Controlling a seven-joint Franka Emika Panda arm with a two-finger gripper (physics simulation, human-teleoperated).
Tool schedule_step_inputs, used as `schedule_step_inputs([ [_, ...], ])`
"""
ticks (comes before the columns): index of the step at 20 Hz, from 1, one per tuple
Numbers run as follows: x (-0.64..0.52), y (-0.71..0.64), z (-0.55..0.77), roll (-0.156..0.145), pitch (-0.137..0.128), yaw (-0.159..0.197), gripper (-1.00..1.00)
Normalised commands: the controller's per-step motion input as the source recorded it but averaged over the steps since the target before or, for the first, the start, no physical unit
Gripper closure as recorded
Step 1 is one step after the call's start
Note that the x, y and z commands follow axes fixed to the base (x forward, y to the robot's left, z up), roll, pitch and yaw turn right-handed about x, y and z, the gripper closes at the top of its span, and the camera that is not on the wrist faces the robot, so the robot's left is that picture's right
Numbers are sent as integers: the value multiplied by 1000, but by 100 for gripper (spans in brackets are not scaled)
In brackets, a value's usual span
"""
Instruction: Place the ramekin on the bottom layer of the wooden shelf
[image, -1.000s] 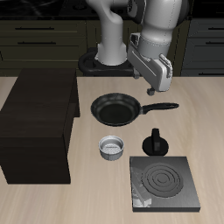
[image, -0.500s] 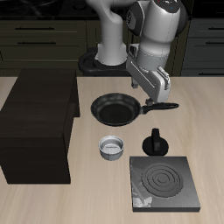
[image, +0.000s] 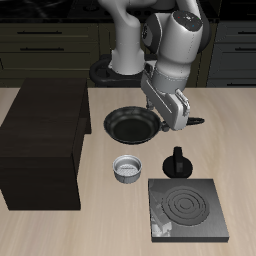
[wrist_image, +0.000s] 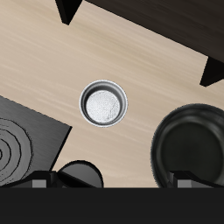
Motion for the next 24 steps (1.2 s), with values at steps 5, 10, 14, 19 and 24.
schedule_step_inputs([
  [5,141,-150,-328,-19,50,-25,-100],
  [10,-10,-61,-225,7,20,-20,-100],
  [14,-62,-94,-162,-11,-7,-12,-100],
  [19,-33,-99,-89,-12,-3,-15,-100],
  [24,5,-151,-187,-18,27,-30,-100],
])
